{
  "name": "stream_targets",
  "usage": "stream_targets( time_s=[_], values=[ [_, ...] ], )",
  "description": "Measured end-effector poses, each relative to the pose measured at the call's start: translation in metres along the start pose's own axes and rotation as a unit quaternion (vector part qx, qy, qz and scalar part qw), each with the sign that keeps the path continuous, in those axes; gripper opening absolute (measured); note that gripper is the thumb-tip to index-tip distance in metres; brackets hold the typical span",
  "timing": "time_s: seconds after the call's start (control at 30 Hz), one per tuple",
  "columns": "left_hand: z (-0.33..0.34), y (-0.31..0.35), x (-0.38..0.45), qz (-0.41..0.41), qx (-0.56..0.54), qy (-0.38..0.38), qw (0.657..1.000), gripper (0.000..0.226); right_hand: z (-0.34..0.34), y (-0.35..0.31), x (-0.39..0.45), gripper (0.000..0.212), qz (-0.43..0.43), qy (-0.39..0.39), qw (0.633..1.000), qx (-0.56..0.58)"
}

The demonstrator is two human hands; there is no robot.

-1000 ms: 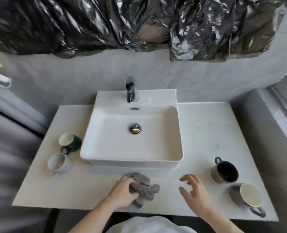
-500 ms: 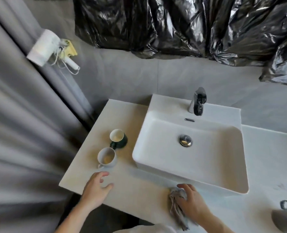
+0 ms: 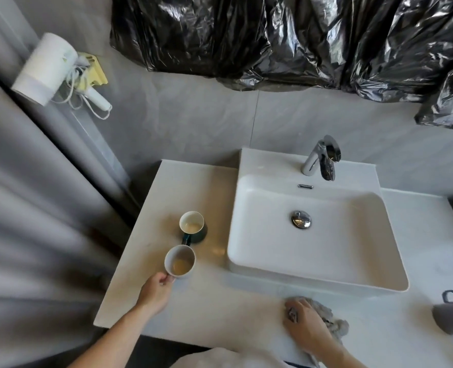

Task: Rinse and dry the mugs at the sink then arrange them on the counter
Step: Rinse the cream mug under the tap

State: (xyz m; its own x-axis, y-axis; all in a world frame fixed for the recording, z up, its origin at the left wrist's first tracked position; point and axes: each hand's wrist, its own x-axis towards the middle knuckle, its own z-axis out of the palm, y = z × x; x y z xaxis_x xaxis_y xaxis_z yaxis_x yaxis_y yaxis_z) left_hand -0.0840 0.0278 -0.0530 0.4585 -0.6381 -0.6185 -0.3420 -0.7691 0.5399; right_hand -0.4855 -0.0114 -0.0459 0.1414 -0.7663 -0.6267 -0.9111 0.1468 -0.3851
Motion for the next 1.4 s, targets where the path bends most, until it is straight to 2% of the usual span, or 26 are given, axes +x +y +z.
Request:
stream_targets(
  time_s=[0.1,0.27,0.4,0.5,0.57,0.7,0.8,1.0,1.23,1.4],
  values=[
    [0.001,-0.003,-0.003,0.000,-0.054,-0.010,0.998,0.017,-0.004,-0.009,-0.004,0.044,0.013,0.014,1.000,0.004],
    [-0.005,0.014,-0.020,0.020,-0.100,0.012,0.995,0.027,-0.017,-0.021,-0.016,0.038,0.010,0.032,0.999,0.036],
    [-0.018,0.033,-0.046,0.070,-0.134,0.037,0.988,0.026,-0.045,-0.040,-0.034,0.017,-0.021,0.025,0.992,0.119],
    [-0.025,0.059,-0.069,0.132,-0.186,0.029,0.973,0.030,-0.083,-0.056,-0.046,0.019,-0.079,0.025,0.974,0.213],
    [-0.025,0.081,-0.077,0.161,-0.209,0.007,0.965,0.031,-0.118,-0.065,-0.047,0.020,-0.105,0.062,0.958,0.260],
    [-0.004,0.146,-0.077,0.196,-0.198,-0.034,0.960,0.033,-0.195,-0.078,-0.020,0.015,-0.109,0.165,0.928,0.317],
    [0.024,0.197,-0.070,0.199,-0.185,-0.077,0.959,0.036,-0.246,-0.084,0.012,0.016,-0.086,0.204,0.908,0.355],
    [0.077,0.278,-0.051,0.190,-0.143,-0.124,0.963,0.027,-0.305,-0.096,0.074,0.040,-0.017,0.196,0.885,0.421],
    [0.118,0.331,-0.026,0.171,-0.104,-0.157,0.967,0.023,-0.330,-0.099,0.103,0.017,0.016,0.149,0.867,0.474],
    [0.136,0.356,-0.021,0.167,-0.095,-0.159,0.968,0.028,-0.337,-0.101,0.120,0.018,0.023,0.153,0.851,0.502]
  ],
)
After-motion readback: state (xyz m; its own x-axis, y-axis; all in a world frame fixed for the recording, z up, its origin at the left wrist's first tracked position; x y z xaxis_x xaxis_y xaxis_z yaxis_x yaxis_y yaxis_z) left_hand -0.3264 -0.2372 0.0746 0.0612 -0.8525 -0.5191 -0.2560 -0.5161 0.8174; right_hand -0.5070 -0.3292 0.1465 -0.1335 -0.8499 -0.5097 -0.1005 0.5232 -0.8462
